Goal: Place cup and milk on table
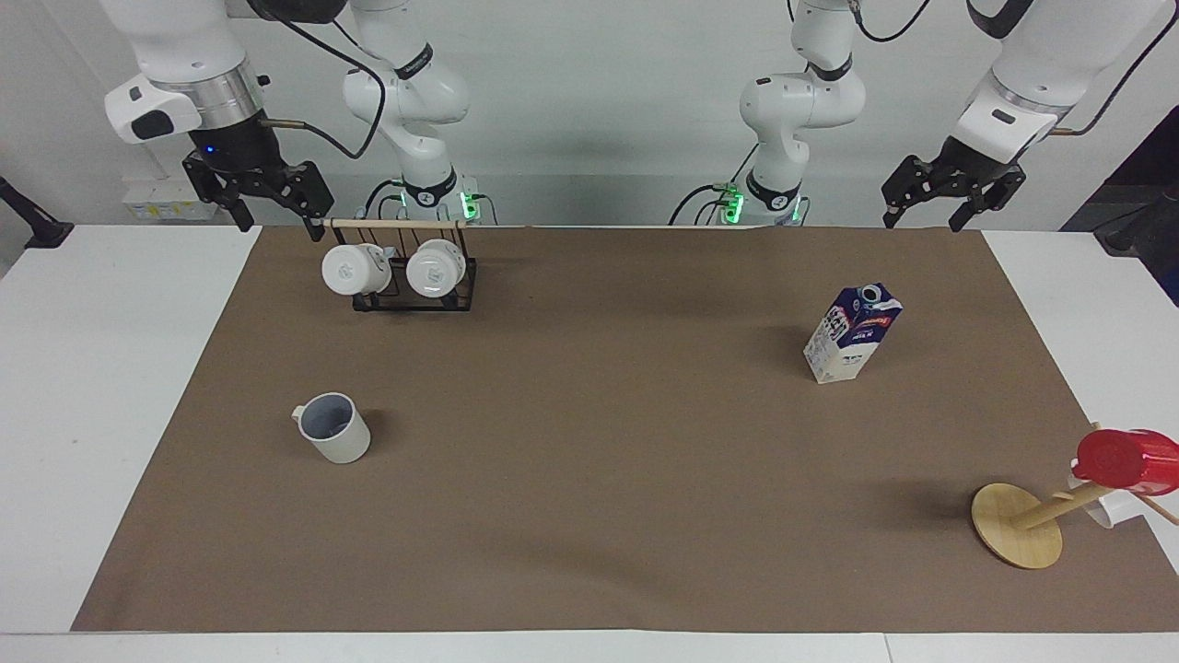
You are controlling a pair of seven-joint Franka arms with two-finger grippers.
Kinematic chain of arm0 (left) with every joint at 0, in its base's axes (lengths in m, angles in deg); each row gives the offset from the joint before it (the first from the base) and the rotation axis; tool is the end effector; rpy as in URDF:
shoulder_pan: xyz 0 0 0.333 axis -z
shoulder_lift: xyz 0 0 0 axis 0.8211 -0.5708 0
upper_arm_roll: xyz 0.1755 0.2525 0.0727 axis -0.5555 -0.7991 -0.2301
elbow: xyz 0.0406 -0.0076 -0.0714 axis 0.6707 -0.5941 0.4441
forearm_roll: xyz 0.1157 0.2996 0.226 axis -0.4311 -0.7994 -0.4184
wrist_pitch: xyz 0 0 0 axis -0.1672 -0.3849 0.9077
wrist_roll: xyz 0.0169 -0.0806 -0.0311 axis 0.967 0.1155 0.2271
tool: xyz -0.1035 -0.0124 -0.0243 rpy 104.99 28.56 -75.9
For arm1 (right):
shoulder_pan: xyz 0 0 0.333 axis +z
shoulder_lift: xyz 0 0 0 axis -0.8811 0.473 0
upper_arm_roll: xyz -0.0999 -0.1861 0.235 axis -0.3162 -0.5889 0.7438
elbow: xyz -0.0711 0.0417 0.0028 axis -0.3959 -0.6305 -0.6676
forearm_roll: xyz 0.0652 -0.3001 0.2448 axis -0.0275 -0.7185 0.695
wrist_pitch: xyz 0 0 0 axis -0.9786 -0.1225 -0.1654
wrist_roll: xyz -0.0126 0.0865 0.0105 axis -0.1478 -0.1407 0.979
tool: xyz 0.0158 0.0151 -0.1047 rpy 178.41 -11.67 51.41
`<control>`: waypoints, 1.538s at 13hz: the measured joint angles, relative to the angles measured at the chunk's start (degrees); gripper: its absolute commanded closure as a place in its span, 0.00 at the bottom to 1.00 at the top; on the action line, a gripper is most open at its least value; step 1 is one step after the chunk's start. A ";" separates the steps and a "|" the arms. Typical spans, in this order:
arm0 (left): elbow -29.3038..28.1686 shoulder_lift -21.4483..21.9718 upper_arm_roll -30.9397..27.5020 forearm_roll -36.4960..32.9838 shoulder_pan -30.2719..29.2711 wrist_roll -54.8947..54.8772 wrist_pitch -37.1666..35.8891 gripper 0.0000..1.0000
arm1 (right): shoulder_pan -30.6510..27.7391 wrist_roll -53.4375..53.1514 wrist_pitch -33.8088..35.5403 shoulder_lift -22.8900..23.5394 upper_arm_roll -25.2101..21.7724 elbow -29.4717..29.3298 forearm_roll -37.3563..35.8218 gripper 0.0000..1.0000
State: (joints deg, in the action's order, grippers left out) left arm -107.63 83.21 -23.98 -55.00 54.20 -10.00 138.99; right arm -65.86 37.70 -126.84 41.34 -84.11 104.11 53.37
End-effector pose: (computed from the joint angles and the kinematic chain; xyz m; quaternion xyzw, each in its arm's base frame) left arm 0.5108 -0.0284 0.6412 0.9988 -0.0364 -0.0176 0.0289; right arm 0.5489 -0.0133 0.6637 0.9957 -0.0867 0.0316 0.0115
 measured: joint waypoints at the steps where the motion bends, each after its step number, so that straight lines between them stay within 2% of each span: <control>1: -0.28 0.07 0.00 0.00 -0.04 0.00 0.14 0.00 | 0.00 0.00 -0.88 0.03 0.00 0.04 0.00 0.00; 4: -1.10 0.30 0.00 0.00 -0.05 0.00 0.70 0.00 | 0.00 0.00 -3.97 0.87 0.00 1.06 0.00 0.00; 7: -3.20 0.46 0.00 0.00 -0.05 -0.01 2.18 0.00 | 0.00 0.18 -10.39 2.87 0.01 4.63 0.00 0.00; 15: -7.69 2.21 0.00 -0.01 -0.05 -0.08 4.86 0.00 | -0.41 3.04 -24.97 12.19 -0.43 10.59 0.00 0.00; 17: -7.80 2.29 0.00 -0.01 -0.06 -0.08 4.99 0.00 | -0.47 3.35 -29.77 12.96 -0.42 13.79 0.00 0.00; 20: -7.82 2.31 0.00 -0.01 -0.07 -0.08 5.01 0.00 | -0.47 3.35 -31.20 13.34 -0.40 15.66 0.00 0.00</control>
State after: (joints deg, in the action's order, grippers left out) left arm -115.45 85.53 -23.98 -55.01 54.13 -10.08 144.00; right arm -66.33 41.06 -158.03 54.68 -84.51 119.77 53.37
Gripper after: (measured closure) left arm 0.000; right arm 0.000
